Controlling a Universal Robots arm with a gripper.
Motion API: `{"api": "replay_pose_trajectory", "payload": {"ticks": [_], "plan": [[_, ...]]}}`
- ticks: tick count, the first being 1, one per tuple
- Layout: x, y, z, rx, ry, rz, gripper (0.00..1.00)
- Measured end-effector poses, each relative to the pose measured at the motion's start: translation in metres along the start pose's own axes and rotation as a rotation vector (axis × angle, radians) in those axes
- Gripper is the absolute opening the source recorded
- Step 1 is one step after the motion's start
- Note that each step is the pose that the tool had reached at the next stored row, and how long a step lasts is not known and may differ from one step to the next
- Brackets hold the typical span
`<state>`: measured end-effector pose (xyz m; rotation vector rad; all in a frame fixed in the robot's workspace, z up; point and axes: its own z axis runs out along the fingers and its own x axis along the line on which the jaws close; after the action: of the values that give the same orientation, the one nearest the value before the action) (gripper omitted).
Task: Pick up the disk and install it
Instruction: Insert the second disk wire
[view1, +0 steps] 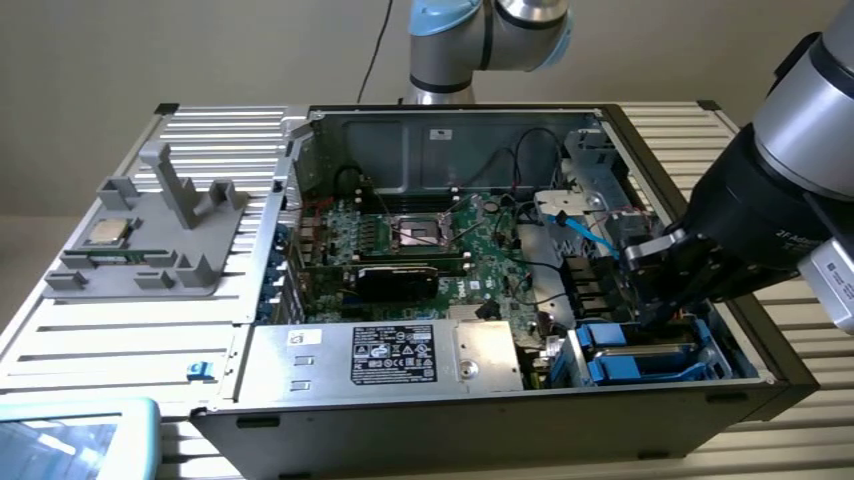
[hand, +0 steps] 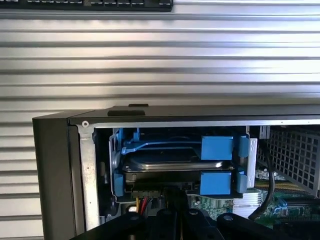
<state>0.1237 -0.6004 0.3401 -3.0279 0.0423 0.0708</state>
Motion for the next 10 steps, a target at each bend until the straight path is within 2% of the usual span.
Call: {"api": "replay_pose_trajectory", "payload": {"ticks": [8, 10], "plan": [[0.0002, 0.0004, 0.0032, 0.0037, -0.0004, -0.002, 0.11], [0.0, 0.0, -0.0001, 0.0066, -0.0004, -0.002, 0.11]]}}
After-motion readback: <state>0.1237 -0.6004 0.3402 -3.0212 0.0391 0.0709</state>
